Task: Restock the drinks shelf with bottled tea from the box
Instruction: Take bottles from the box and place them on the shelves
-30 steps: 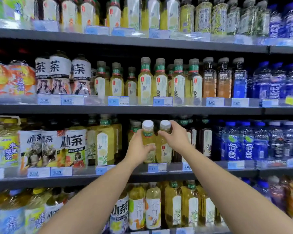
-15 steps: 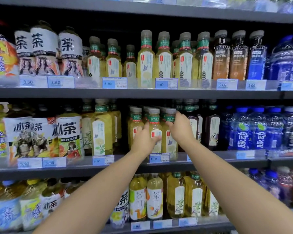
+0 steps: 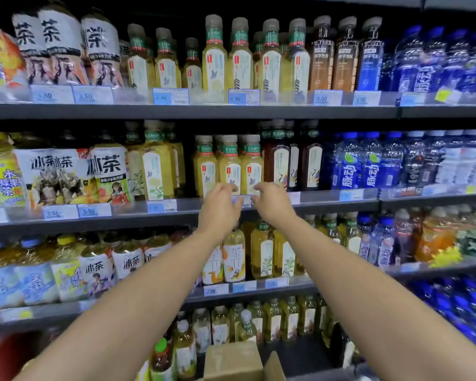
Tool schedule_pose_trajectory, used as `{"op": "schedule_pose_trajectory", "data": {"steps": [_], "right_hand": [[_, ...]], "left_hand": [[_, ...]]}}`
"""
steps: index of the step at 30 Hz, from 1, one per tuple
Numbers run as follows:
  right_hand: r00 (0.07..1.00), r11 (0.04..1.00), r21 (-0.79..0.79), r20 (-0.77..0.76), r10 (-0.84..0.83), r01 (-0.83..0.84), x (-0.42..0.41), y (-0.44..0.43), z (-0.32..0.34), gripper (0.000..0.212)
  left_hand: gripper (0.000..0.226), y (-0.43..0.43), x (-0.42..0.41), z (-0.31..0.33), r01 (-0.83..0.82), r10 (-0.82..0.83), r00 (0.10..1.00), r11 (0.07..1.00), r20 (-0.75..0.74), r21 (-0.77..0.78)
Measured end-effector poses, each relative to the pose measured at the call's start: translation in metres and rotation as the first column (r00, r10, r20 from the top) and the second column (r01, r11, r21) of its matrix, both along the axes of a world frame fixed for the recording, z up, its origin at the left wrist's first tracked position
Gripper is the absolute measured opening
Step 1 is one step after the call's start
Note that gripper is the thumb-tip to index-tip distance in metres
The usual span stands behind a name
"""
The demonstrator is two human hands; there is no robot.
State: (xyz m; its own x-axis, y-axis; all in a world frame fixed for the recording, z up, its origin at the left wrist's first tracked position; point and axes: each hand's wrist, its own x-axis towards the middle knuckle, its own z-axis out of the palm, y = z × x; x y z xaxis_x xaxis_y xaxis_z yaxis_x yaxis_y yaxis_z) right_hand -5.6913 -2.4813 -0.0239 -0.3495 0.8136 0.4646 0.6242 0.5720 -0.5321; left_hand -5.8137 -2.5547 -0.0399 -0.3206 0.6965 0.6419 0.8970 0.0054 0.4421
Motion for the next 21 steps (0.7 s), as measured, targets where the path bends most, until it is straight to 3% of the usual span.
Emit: {"op": "schedule_pose_trajectory", "data": {"steps": [6, 11, 16, 21], "right_hand": [[0.995, 0.987, -0.145, 0.066, 0.081, -0.071, 0.022, -0.039, -0.109, 0.031], [0.970, 0.938, -0.333, 0.185, 0.161, -0.092, 0.021, -0.069, -0.259, 0.013], [0.931, 0.847, -0.527, 0.270, 0.248, -0.073, 0.018, -0.097, -0.405, 0.025], [0.858, 0.721, -0.693, 0.370, 0.356, 0.000, 0.002, -0.101, -0.509, 0.025]], "left_hand": [[0.025, -0.034, 0.017, -0.113, 0.064, -0.061, 0.997, 0.992, 0.037, -0.110], [0.029, -0.058, 0.009, -0.258, 0.068, -0.057, 0.997, 0.950, 0.047, -0.306], [0.031, -0.084, -0.007, -0.393, 0.011, -0.013, 1.000, 0.844, 0.000, -0.536], [0.048, -0.104, -0.031, -0.473, -0.032, -0.055, 0.991, 0.784, -0.121, -0.620]]}}
